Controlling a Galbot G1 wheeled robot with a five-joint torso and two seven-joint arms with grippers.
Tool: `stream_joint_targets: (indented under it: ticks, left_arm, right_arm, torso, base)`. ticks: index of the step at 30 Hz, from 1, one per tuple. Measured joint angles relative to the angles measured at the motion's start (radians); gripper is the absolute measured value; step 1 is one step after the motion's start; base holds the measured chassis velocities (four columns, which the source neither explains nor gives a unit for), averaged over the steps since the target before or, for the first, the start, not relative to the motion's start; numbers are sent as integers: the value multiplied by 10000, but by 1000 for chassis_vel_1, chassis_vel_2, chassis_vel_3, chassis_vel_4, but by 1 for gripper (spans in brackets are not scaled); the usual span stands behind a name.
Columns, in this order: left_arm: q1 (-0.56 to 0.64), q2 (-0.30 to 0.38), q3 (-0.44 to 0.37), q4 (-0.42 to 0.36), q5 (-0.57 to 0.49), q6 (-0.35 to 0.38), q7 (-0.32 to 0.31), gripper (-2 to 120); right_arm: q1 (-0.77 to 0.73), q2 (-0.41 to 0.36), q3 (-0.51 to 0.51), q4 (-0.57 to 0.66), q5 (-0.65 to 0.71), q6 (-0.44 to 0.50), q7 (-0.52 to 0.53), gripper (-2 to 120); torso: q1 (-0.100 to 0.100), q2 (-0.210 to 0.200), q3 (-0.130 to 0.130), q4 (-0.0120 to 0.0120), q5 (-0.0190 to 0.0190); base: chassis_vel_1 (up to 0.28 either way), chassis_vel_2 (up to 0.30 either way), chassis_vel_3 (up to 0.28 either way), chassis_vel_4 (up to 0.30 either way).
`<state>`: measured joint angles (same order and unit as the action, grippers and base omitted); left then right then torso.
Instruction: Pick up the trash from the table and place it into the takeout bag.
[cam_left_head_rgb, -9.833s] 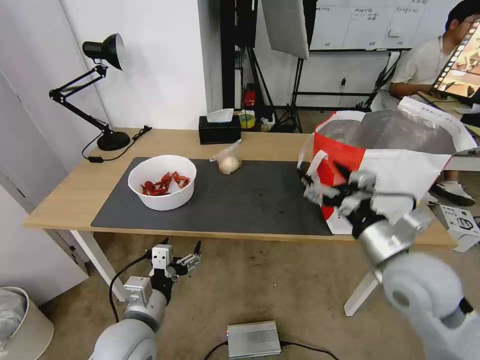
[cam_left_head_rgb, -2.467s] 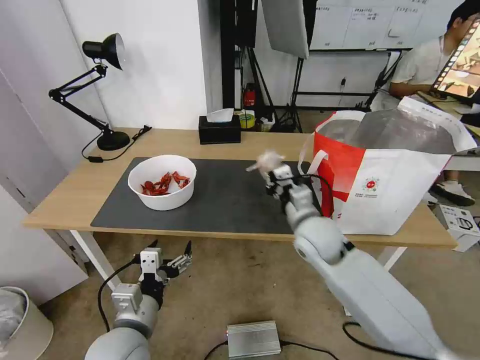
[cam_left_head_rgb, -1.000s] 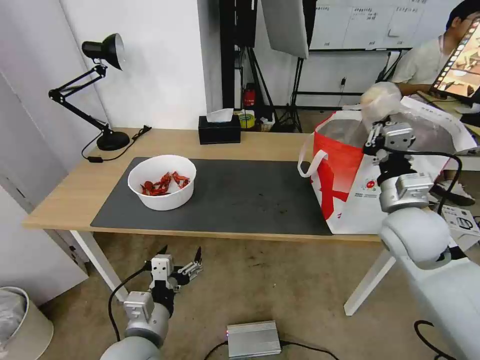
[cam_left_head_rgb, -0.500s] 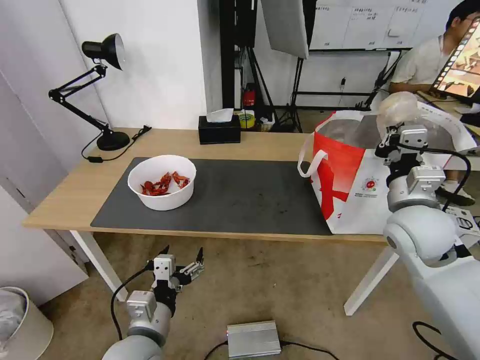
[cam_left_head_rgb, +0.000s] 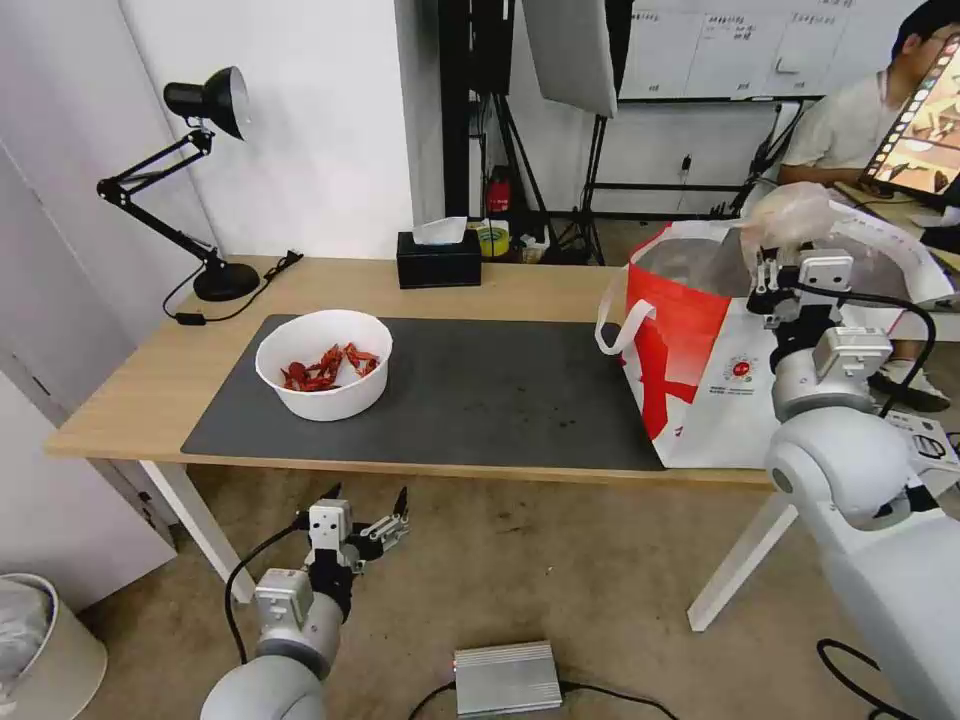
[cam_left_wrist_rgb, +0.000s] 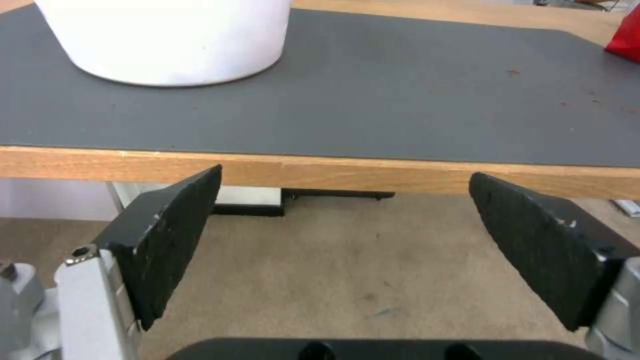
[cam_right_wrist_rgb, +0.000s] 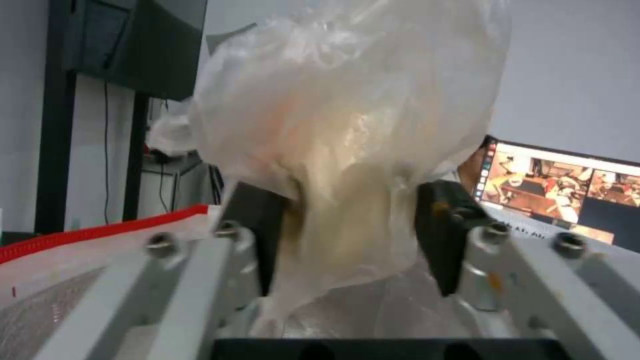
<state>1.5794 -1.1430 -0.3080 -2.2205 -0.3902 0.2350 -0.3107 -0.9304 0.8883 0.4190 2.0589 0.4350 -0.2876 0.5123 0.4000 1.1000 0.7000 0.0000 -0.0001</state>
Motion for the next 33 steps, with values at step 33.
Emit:
stream_joint_targets:
  ticks: [33]
  left_arm:
    - [201,-89,-73,-182,69,22,-10,100]
  right_arm:
    - [-237,-482,210,825,1656,719,-1002,100]
  torso:
    - [0,0,-1,0,1]
  base:
    - [0,0,0,0]
